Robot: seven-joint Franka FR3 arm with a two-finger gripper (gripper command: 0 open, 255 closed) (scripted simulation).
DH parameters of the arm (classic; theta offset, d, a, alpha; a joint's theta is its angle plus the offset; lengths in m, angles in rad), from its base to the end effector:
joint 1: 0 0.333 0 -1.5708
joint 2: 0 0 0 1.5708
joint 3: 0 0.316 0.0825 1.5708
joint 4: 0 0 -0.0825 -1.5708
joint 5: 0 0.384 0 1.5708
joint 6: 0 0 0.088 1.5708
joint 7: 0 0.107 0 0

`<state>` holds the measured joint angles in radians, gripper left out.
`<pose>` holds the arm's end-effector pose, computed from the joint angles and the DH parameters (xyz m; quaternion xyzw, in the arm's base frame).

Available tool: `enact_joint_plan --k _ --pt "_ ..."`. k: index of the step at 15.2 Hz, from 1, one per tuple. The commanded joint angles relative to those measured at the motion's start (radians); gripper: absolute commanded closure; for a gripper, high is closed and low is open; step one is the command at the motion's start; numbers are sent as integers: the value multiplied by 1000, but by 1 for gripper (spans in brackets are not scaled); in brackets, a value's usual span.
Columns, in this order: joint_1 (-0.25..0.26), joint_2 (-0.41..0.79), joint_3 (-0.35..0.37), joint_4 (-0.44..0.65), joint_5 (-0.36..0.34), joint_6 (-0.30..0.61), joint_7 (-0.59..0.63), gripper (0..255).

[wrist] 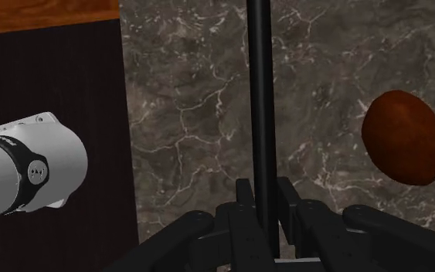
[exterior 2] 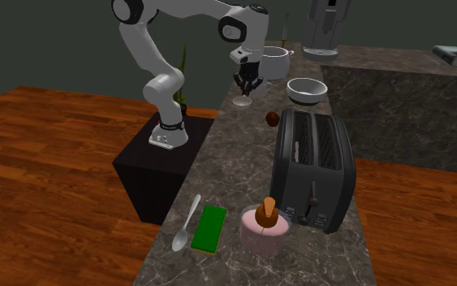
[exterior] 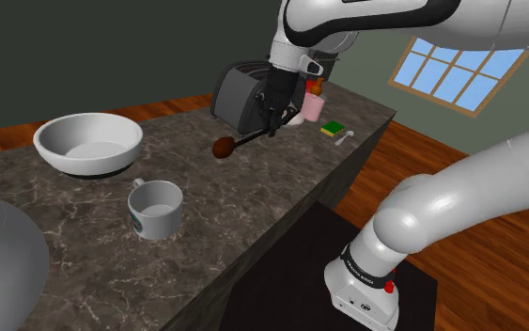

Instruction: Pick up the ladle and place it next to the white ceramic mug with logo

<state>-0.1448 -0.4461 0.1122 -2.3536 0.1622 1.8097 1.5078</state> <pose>0.4062 0.0033 0.4888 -0.6949 0.7155 0.0725 0.0068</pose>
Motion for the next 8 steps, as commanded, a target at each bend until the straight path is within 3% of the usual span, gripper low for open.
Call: enact_joint_plan --k 1,8 --pt "23 -22 34 -23 23 7 45 255" --pt "103 -62 160 -46 107 18 208 255"
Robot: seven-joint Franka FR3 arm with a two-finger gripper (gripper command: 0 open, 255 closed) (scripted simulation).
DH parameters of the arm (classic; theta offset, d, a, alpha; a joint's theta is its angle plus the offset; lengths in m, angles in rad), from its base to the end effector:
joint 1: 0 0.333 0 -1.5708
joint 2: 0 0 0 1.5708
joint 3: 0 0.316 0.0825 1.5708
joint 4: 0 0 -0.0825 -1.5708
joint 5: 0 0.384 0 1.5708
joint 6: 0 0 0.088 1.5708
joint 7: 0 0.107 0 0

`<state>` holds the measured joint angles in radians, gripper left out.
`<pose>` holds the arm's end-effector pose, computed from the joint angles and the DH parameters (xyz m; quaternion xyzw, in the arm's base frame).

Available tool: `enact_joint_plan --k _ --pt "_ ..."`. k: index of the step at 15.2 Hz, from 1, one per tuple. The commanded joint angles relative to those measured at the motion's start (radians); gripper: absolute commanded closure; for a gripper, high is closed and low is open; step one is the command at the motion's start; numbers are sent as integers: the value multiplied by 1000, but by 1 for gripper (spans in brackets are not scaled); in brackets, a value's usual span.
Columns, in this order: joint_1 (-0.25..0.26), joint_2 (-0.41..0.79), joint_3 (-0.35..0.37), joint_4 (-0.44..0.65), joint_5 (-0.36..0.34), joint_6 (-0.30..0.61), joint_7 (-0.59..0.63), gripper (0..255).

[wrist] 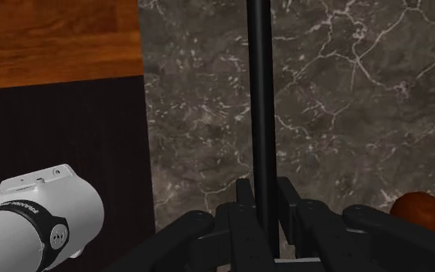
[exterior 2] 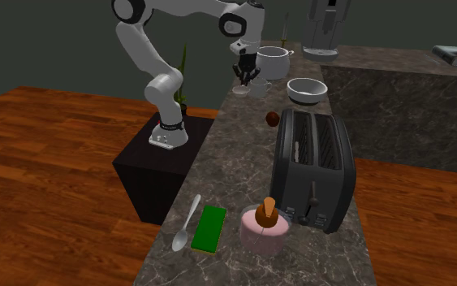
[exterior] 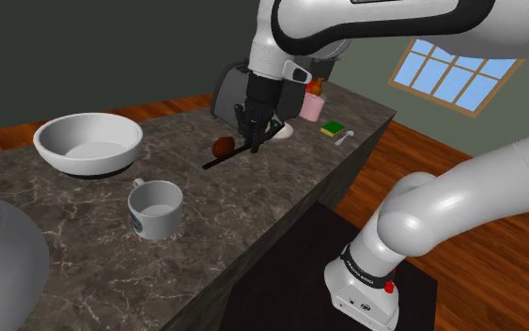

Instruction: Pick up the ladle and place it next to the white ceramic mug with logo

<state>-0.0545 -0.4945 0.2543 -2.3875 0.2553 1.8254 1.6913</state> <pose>0.3842 0.1060 0.4878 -0.6949 0.7154 0.0726 0.0068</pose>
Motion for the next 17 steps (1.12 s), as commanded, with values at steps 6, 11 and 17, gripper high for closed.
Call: enact_joint_plan --k 6,11,17 --pt "75 -1 133 13 78 23 170 255" --pt "115 44 235 64 112 48 297 255" --pt "145 139 365 160 117 86 460 255"
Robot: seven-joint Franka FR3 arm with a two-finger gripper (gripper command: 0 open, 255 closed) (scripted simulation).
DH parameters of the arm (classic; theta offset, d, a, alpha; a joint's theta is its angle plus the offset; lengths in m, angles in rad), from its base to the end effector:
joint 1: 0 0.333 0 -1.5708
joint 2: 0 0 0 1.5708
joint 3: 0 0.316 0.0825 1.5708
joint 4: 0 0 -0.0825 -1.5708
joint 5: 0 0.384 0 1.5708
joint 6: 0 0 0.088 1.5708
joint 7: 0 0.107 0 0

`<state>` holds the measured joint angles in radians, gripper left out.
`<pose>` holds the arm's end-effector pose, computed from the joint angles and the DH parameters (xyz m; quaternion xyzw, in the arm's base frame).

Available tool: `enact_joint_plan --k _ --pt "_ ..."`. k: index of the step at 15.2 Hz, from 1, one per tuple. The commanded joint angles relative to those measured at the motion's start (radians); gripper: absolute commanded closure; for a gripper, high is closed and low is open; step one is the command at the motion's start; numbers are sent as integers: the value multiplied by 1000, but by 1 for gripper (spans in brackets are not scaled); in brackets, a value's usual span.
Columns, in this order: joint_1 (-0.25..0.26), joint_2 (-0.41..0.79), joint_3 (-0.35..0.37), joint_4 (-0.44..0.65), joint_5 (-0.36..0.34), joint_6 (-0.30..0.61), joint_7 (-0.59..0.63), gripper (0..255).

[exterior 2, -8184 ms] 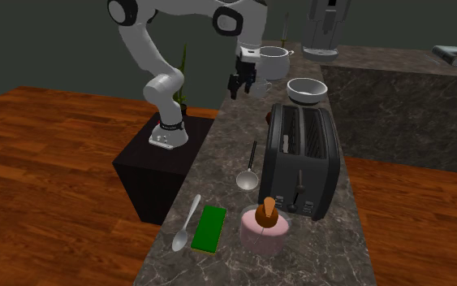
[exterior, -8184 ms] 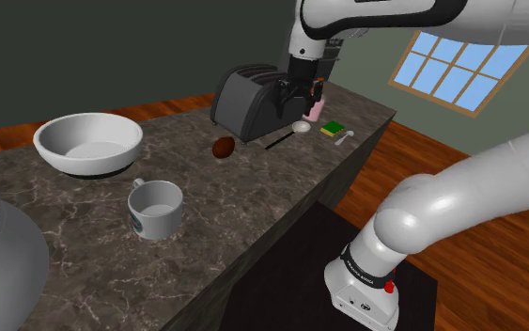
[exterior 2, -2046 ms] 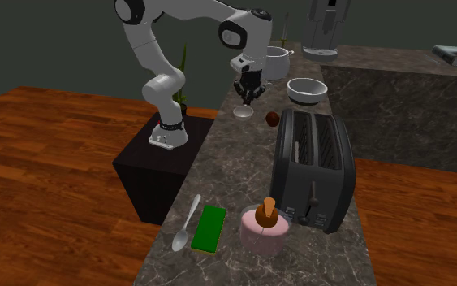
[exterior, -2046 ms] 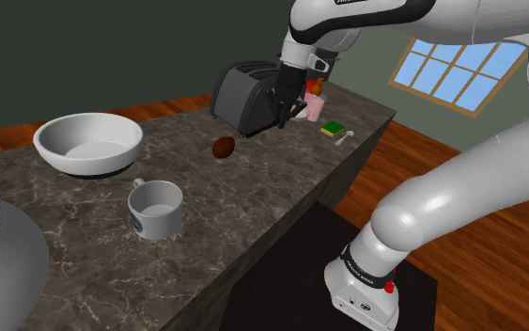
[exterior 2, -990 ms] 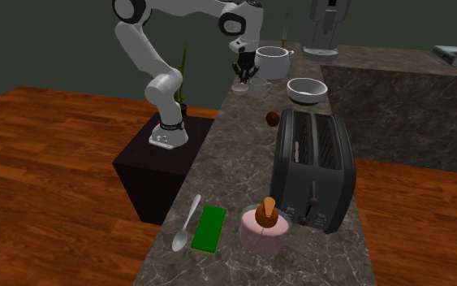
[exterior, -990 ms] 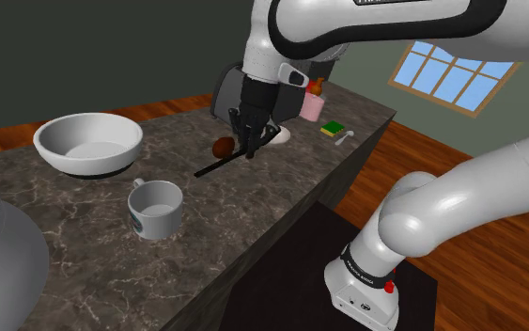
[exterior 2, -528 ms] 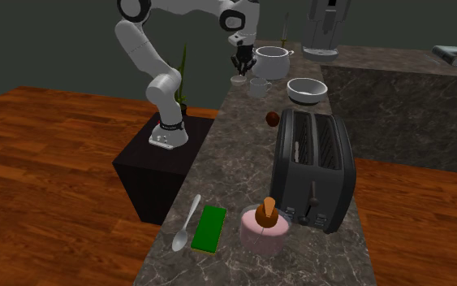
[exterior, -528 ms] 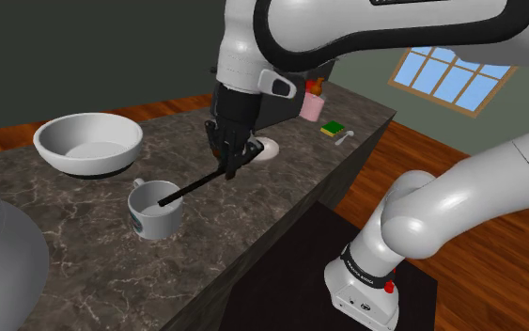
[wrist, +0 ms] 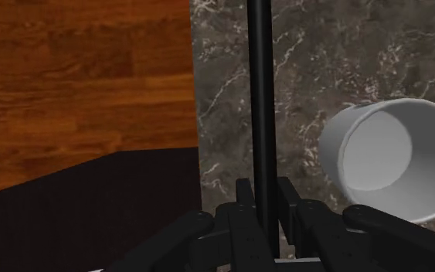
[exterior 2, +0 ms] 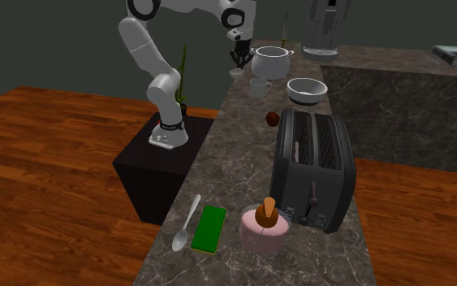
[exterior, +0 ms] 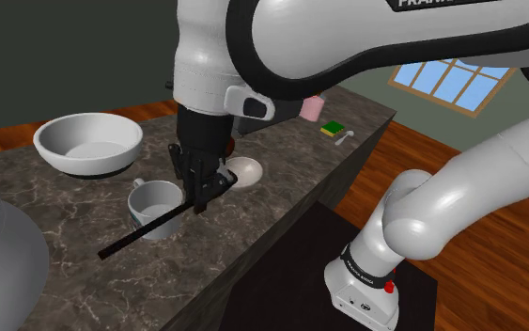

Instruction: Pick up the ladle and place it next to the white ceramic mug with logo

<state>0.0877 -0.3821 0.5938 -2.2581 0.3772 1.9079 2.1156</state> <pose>0.3257 0.3207 0.4847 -0.6949 0.7155 0.0721 0.0064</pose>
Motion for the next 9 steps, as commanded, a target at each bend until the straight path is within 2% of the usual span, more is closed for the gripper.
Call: enact_joint_plan --k 1,5,9 --pt "5 47 49 50 -10 11 65 255" --pt "12 132 132 126 -43 35 174 255" --pt "13 148 143 85 -45 91 172 255"
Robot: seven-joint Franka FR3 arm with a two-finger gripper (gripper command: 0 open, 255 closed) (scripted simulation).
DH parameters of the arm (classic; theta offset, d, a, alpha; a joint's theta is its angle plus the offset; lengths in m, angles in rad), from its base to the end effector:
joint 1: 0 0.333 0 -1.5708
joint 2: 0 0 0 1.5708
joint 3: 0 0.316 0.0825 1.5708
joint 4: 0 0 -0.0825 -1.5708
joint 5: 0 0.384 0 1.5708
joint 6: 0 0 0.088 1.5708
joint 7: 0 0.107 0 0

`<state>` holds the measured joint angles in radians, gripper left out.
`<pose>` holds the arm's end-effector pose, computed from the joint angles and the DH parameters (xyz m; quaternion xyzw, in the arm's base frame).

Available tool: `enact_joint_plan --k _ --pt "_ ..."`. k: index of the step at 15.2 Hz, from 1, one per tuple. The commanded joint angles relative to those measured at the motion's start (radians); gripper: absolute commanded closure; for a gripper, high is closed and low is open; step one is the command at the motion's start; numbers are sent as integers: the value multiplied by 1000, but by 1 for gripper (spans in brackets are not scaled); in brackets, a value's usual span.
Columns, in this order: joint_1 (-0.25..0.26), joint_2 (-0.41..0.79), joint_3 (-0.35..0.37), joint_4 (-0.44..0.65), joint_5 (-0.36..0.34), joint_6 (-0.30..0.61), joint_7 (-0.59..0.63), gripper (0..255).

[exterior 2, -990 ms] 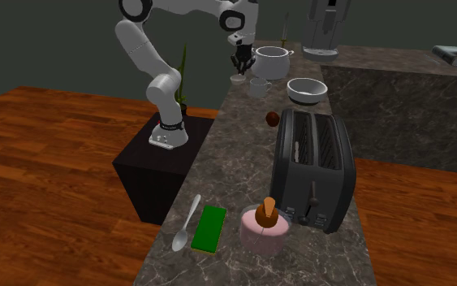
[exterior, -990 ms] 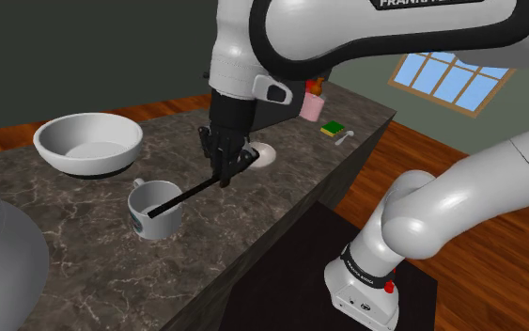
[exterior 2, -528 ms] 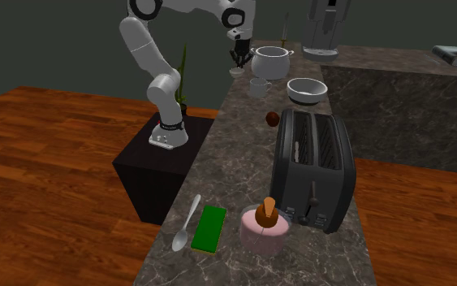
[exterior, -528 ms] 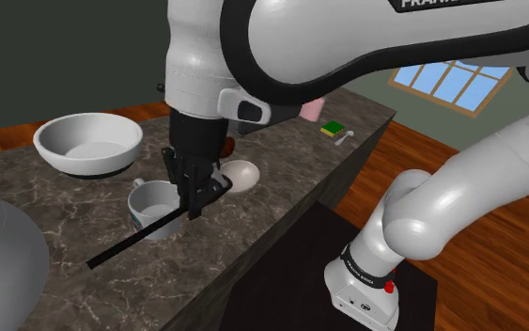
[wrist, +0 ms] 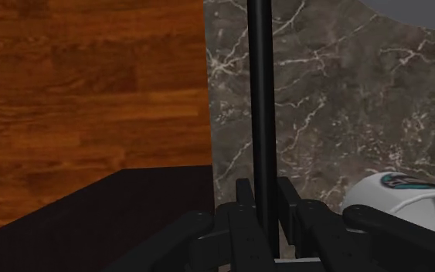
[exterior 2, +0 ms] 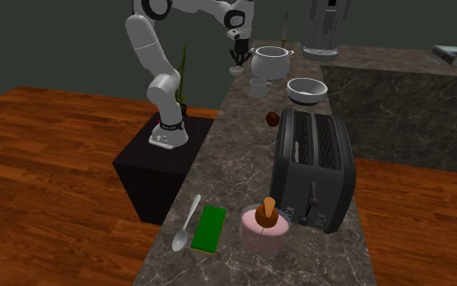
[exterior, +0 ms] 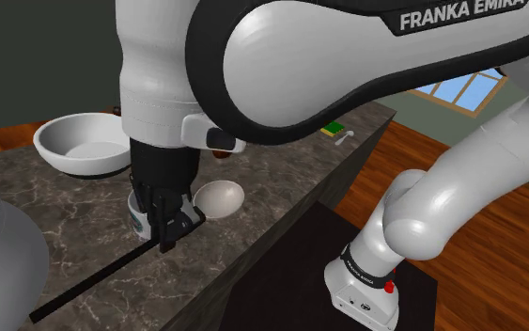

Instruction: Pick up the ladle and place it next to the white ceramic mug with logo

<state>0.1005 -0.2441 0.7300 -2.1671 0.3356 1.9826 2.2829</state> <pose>0.3094 0.3921 0.4712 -0.6944 0.7159 0.0727 0.0065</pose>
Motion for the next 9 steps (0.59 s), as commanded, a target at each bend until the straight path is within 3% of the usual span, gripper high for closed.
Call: enact_joint_plan --k 1,9 --pt "0 15 10 -16 -4 30 5 255" --pt "-2 65 35 -87 -19 145 9 255"
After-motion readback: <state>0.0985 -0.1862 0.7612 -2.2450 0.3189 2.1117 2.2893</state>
